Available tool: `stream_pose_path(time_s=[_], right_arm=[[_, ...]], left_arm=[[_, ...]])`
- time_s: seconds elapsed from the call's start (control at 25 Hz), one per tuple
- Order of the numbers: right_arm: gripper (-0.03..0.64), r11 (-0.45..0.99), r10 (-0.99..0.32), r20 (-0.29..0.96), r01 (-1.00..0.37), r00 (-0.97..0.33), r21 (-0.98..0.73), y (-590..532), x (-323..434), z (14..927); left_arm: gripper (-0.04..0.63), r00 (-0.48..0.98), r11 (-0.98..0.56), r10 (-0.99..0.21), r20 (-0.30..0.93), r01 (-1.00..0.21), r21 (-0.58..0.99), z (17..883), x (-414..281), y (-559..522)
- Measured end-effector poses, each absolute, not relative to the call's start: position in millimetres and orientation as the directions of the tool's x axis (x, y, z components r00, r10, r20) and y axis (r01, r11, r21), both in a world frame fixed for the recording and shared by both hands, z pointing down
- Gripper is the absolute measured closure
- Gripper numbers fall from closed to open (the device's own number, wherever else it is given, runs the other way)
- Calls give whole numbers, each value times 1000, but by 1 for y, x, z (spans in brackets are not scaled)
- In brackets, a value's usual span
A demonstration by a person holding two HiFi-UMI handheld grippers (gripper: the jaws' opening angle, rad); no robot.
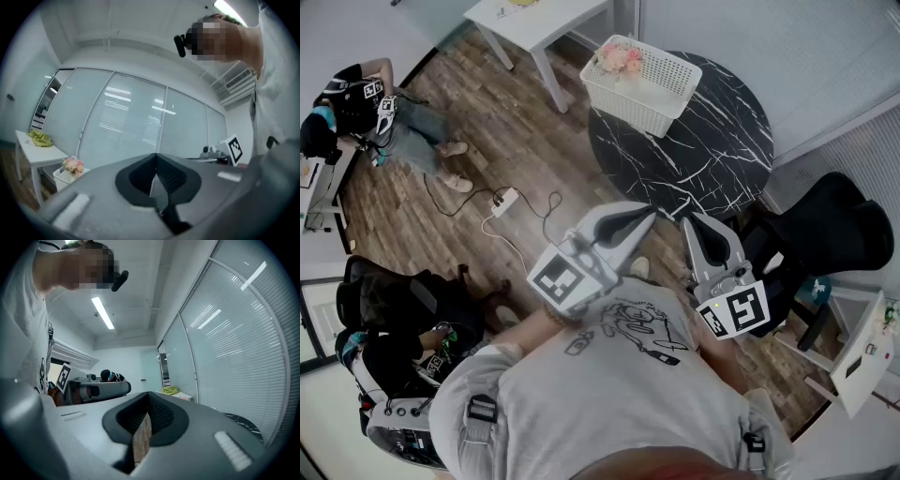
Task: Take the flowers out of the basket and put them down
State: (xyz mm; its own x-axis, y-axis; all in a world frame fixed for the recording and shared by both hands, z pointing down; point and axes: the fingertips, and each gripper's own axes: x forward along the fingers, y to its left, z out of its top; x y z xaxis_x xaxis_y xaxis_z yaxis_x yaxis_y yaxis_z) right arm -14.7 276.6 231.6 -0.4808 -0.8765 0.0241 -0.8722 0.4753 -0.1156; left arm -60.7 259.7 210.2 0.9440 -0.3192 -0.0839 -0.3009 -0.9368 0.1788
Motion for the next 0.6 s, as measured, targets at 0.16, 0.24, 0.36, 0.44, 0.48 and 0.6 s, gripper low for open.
stream_pose_path(time_s=[0.16,0.24,0.36,0.44,0.48,0.6], right_arm=[[611,475,-877,25,-873,-480,-113,272,-12,232],[611,475,-876,25,-872,-481,-117,270,-10,232],[611,484,-871,31,-868,-490,-113,268,-8,232],[611,489,-868,33,-866,-495,-109,267,-6,233],[611,490,-868,31,-864,-496,-111,267,-4,233],[611,493,-866,27,-862,-499,-115,267,3,234]], left_arm=[[592,942,-935,-325,-83,-307,180,210,-59,254],[592,942,-934,-326,-78,-309,179,210,-56,252],[592,942,-934,-327,-75,-309,181,211,-52,251],[592,941,-932,-330,-74,-312,183,212,-50,251],[592,941,-931,-332,-73,-314,184,213,-48,250],[592,939,-928,-337,-64,-321,188,216,-42,250]])
